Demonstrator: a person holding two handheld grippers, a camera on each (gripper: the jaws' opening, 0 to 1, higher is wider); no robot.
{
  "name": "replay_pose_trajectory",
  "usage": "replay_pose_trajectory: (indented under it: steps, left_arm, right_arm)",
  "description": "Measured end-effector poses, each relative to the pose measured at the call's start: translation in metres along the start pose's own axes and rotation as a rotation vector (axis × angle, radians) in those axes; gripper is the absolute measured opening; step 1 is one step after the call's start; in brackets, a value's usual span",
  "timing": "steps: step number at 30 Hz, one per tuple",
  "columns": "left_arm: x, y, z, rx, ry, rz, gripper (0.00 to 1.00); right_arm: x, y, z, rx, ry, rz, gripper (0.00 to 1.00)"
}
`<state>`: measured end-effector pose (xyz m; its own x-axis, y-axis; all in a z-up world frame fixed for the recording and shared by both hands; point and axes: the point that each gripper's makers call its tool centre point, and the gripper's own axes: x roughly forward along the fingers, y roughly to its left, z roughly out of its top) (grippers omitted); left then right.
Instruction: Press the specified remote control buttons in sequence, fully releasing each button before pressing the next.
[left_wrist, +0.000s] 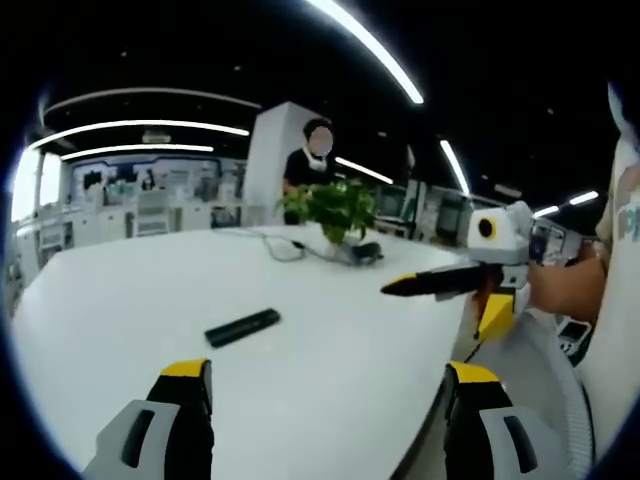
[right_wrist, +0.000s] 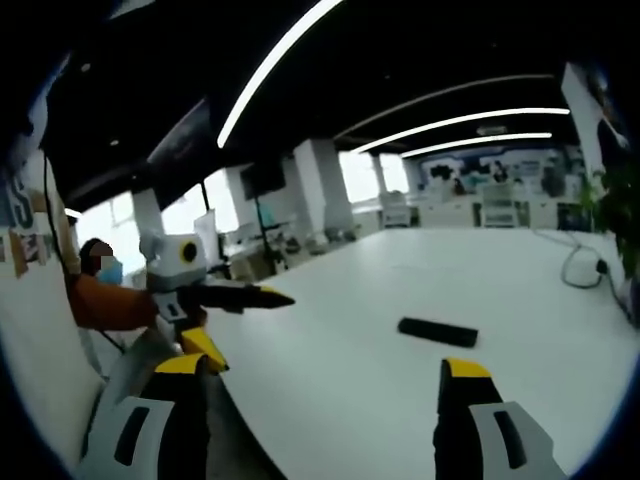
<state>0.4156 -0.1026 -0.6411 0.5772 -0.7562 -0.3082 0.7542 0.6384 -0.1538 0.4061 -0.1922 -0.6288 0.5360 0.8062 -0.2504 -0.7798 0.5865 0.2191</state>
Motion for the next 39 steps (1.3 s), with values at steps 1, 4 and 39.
replay_pose_trajectory:
  steps: [1, 4, 39]
  left_arm:
    - [0.000, 0.001, 0.001, 0.001, 0.000, -0.001, 0.99]
    - [0.000, 0.004, 0.003, 0.013, 0.000, -0.004, 0.99]
    - [0.014, 0.027, 0.011, 0.119, 0.073, -0.066, 0.98]
  right_arm:
    - [0.000, -0.001, 0.001, -0.003, -0.001, -0.002, 0.94]
    - [0.000, -0.007, 0.006, -0.015, -0.002, -0.008, 0.94]
    - [0.008, -0.034, 0.003, -0.216, 0.201, 0.042, 0.94]
